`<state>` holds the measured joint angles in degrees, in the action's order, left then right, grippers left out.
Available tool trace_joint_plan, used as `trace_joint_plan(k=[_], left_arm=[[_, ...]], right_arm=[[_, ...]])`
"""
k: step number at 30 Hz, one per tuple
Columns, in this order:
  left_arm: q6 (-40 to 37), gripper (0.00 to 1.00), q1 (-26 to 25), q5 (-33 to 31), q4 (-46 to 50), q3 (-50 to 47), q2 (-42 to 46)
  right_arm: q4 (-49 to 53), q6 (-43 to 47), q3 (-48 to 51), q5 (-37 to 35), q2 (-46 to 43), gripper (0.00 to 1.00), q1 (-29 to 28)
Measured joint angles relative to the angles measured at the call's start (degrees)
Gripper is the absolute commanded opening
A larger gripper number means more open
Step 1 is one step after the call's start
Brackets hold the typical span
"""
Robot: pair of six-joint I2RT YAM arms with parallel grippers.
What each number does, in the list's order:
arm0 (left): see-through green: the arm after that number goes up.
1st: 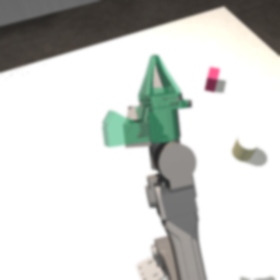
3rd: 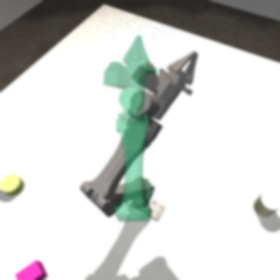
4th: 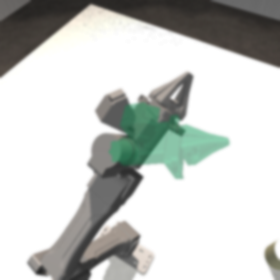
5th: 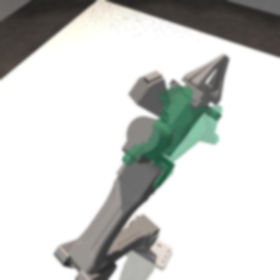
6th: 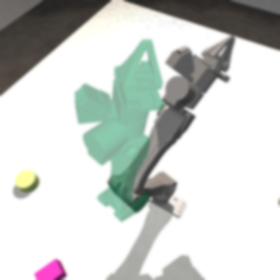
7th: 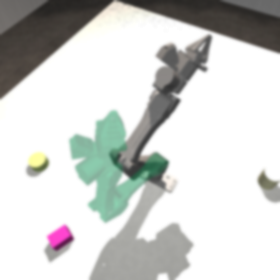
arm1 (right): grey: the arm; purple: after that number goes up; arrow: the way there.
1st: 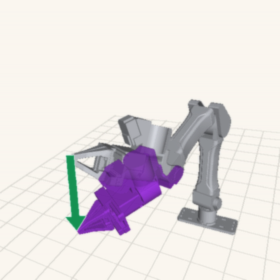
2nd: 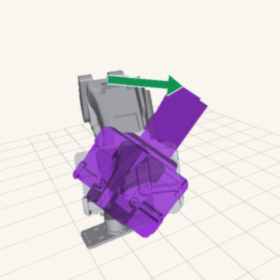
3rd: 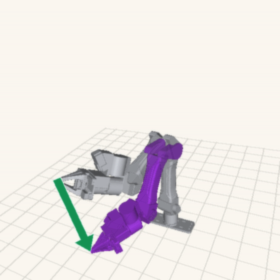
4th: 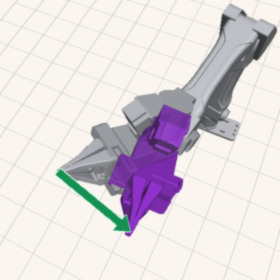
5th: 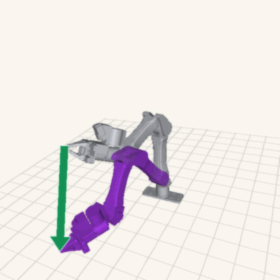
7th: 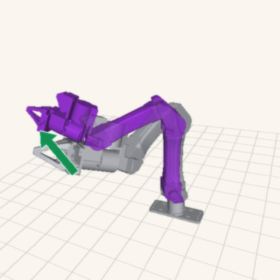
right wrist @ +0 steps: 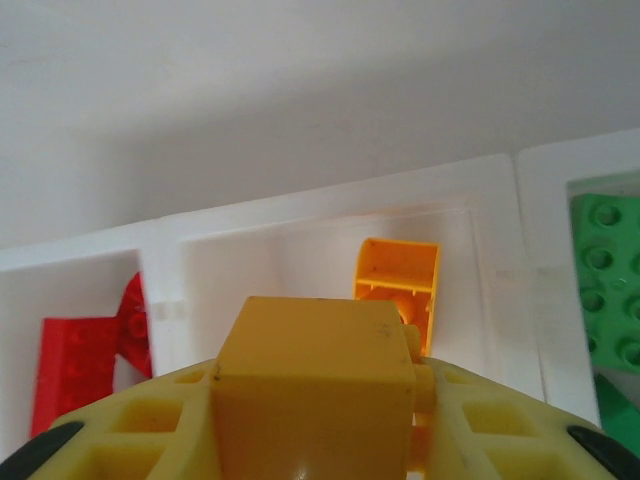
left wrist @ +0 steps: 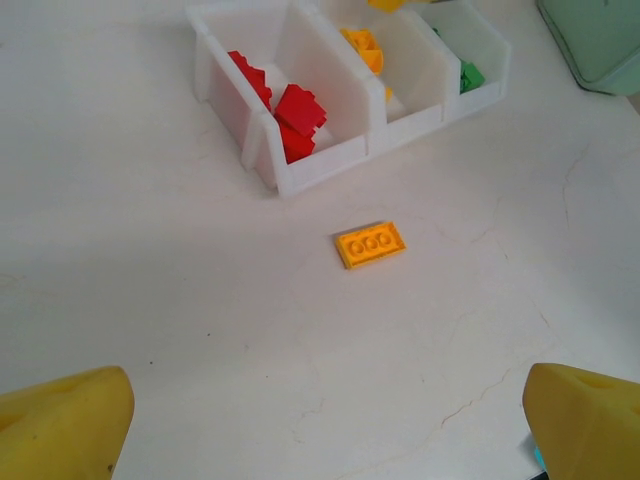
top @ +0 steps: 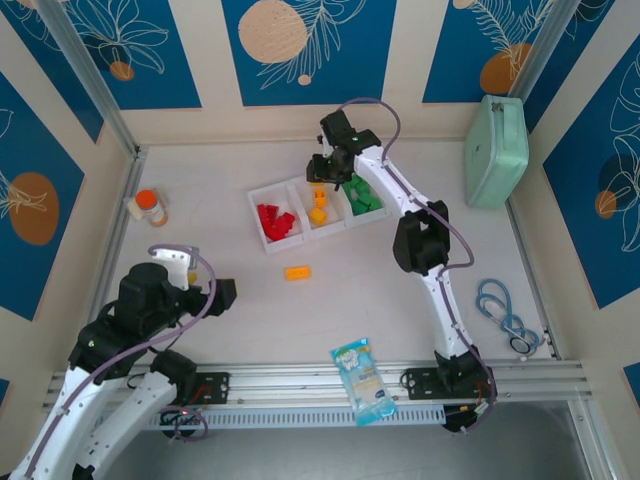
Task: Sort the legos into containers by color
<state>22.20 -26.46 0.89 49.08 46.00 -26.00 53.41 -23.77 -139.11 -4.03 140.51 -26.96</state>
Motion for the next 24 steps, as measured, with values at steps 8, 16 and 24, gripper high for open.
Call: trace_joint_plan(k=[8,16,24], left_arm=[[0.4,0.99,0.0,-2.7,0.5,0.0,-0.3],[0.4,0.99,0.1,-2.4,1.1,0.0,-3.3],[0.2,0.99,0.1,4.3,0.7,0.0,-12.9]], right_arm=[[1.6,-0.2,-2.4,3.2,2.9,0.39,-0.8],[4.6,-0.3,-2.2,3.4,1.7,0.99,-1.2],[4.1,-0.6,13.9,2.2,-17.3,0.99,-1.2]])
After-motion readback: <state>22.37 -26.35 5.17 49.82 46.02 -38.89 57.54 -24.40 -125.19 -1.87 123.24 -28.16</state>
